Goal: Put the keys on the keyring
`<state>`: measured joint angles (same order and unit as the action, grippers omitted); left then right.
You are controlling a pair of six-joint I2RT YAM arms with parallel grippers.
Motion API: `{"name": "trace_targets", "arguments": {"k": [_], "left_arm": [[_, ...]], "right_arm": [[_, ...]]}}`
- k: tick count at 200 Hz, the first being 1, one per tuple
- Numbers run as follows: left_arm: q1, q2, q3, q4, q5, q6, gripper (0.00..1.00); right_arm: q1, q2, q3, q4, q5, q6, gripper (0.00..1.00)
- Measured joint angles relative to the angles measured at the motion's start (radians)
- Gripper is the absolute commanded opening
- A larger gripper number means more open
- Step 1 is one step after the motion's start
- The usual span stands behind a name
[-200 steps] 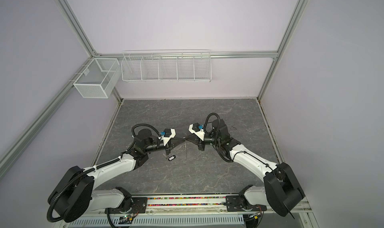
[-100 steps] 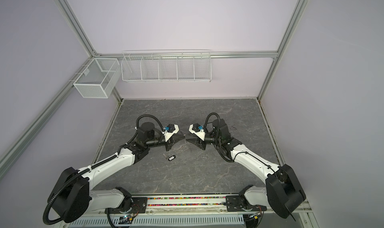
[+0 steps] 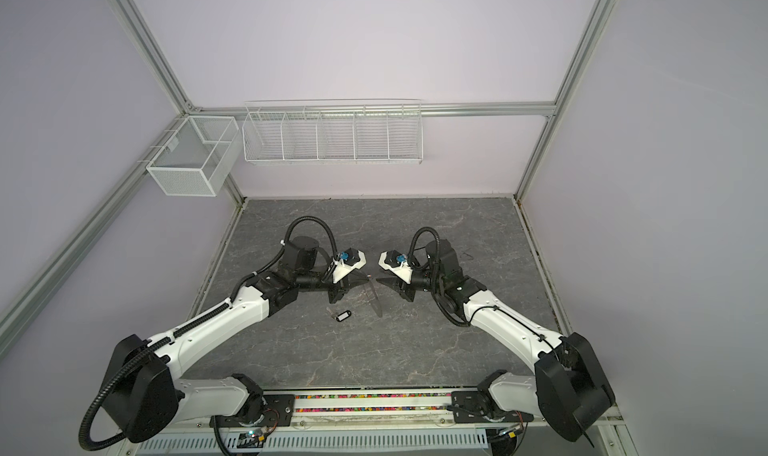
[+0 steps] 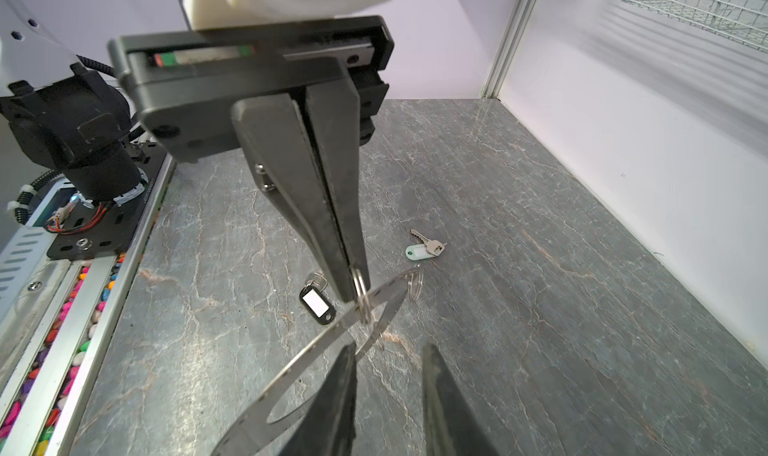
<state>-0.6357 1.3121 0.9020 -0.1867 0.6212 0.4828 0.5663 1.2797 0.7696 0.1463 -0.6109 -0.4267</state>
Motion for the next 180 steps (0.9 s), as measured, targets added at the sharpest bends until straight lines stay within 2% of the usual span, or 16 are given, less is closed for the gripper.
{"name": "trace_targets", "arguments": {"k": [47,118,180], "left_arm": [[-0.001,0.021,0.022,-0.058,-0.002,0.017,0.00],[-0.015,0.023,0.043,-0.092,-0.004,0.055,0.00],[-0.018,0.024,0.044,-0.117,-0.008,0.079,0.00]], "right_arm": [[0.038,0.019,0.000,0.001,-0.007,0.000,0.26],[0.040,0.047,0.000,0.005,-0.008,0.000,0.18],[0.040,0.047,0.000,0.007,-0.011,0.000,0.17]]}}
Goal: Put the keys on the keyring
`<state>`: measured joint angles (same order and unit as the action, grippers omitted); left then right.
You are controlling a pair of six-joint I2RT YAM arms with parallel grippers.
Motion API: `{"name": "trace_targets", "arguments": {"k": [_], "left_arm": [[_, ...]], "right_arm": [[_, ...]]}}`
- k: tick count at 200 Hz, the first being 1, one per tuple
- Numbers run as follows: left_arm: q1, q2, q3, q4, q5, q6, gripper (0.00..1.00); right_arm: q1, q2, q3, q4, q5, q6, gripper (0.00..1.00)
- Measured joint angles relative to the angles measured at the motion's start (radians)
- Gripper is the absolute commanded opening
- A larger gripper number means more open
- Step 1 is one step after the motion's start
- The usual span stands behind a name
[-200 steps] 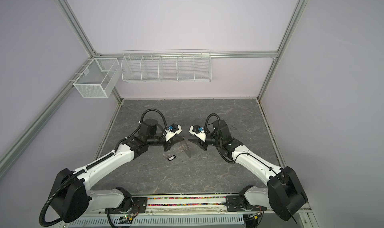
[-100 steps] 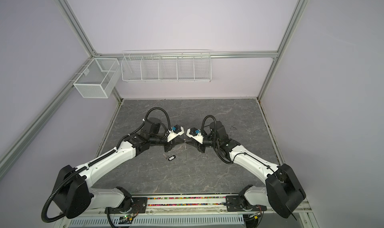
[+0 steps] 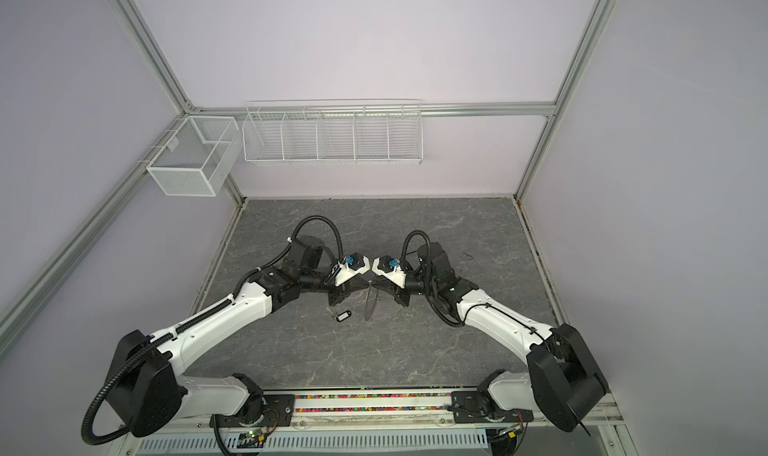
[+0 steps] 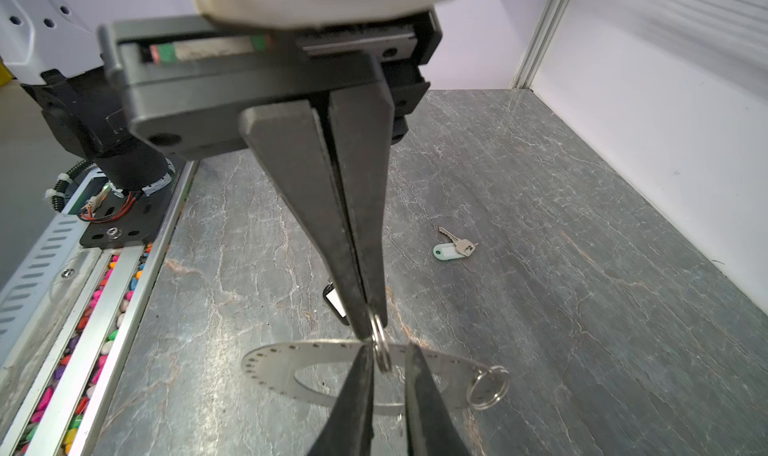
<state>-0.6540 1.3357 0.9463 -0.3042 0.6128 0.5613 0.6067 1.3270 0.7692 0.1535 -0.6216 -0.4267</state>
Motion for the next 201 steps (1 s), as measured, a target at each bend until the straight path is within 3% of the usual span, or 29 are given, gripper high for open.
{"name": "trace_targets", "arguments": {"k": [81,95,113,201], "left_arm": [[-0.001,0.007,0.014,-0.011,-0.005,0.001,0.00],[-0.001,0.007,0.014,-0.005,-0.011,-0.002,0.17],[-0.001,0.001,0.011,0.024,-0.018,-0.015,0.24],[0.058,-0.144,-0.356,0.531,0.023,-0.166,0.21]], "right_arm": [[0.002,0.006,0.000,-0.003,-0.008,0.000,0.08],[0.003,0.006,0.000,0.001,-0.008,0.001,0.08],[0.004,0.006,0.000,0.005,-0.008,0.010,0.08],[0.004,0.006,0.000,0.077,-0.069,0.083,0.08]]}}
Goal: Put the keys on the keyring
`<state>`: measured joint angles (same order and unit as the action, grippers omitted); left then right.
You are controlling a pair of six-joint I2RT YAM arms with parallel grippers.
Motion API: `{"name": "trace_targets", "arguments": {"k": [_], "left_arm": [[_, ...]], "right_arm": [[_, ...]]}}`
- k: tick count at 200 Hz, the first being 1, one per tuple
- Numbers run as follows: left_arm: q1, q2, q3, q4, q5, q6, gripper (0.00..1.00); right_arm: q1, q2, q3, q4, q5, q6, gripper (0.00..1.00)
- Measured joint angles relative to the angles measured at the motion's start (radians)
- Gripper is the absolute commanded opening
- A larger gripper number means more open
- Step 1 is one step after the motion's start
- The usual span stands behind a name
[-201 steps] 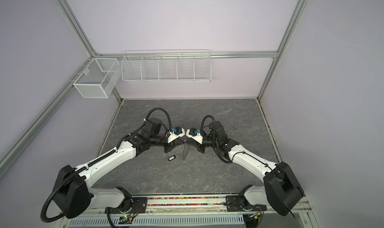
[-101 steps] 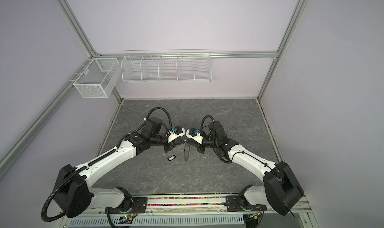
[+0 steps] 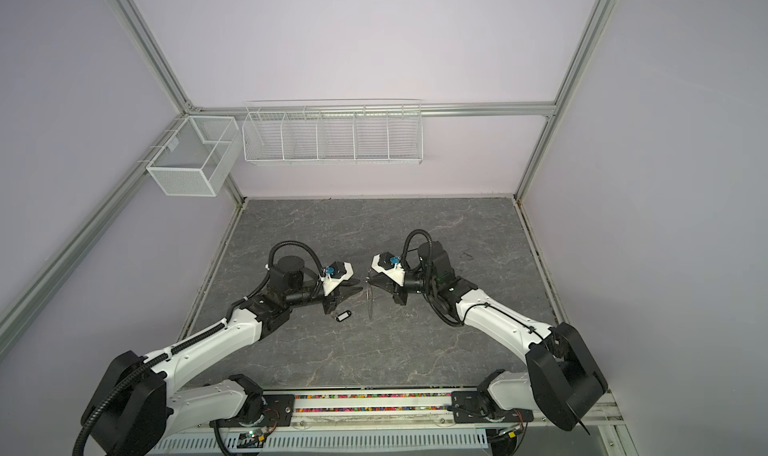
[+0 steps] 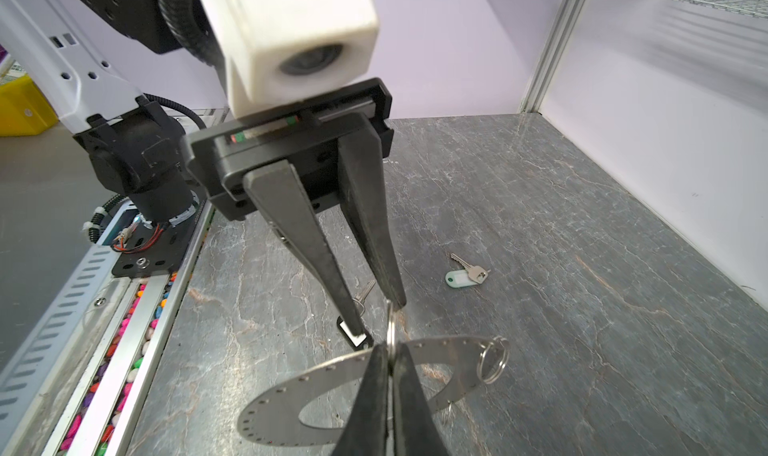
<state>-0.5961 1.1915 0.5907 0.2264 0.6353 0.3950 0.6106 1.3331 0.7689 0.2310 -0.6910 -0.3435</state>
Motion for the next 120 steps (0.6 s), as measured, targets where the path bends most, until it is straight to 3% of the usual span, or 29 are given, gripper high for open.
{"name": "trace_targets", "arguments": {"k": [58,120], "left_arm": [[0.000,0.011,-0.028,0.217,0.054,-0.064,0.18],[0.002,0.039,-0.032,0.273,0.095,-0.097,0.10]], "right_arm": [[0.000,0.000,0.041,-0.037,-0.036,-0.001,0.08],[-0.002,0.000,0.045,-0.054,-0.036,-0.001,0.08]]}}
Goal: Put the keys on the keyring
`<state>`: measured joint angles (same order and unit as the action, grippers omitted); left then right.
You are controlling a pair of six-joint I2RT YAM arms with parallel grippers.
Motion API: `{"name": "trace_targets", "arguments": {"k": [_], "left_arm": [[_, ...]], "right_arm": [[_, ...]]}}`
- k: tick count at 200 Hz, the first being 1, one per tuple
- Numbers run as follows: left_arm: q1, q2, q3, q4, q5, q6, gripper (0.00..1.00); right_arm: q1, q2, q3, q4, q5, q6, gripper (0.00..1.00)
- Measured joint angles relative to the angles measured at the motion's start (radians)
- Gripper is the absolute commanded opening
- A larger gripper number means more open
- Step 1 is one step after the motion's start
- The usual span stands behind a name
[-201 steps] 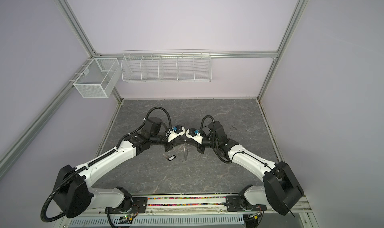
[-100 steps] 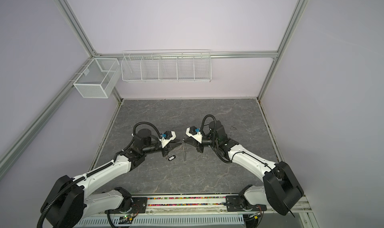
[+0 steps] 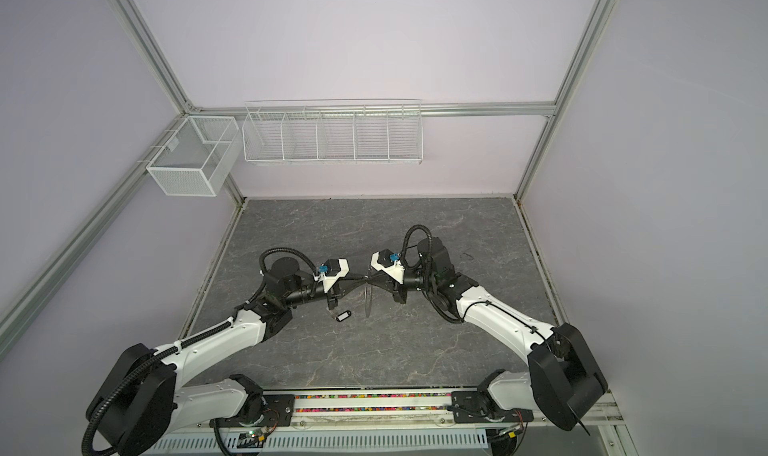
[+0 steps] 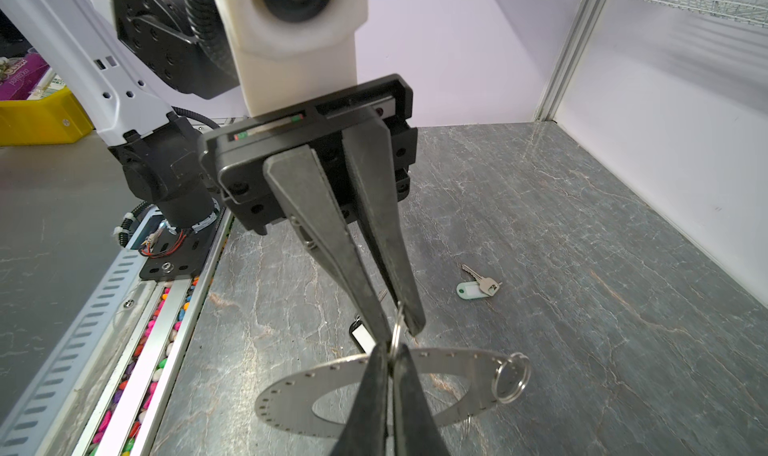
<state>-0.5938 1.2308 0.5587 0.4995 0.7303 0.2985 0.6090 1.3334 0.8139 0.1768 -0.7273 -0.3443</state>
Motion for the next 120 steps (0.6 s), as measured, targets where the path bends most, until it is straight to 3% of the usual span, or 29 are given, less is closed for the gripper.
{"name": "trace_targets", "arguments": {"k": [71,120], "left_arm": [[0.000,0.008,0.000,0.012,0.027,-0.007,0.00],[-0.001,0.002,0.005,-0.034,-0.001,0.048,0.00]], "right_arm": [[-0.006,0.000,0.000,-0.008,0.001,-0.001,0.10],[-0.006,-0.001,0.003,-0.045,0.007,-0.028,0.28]]}}
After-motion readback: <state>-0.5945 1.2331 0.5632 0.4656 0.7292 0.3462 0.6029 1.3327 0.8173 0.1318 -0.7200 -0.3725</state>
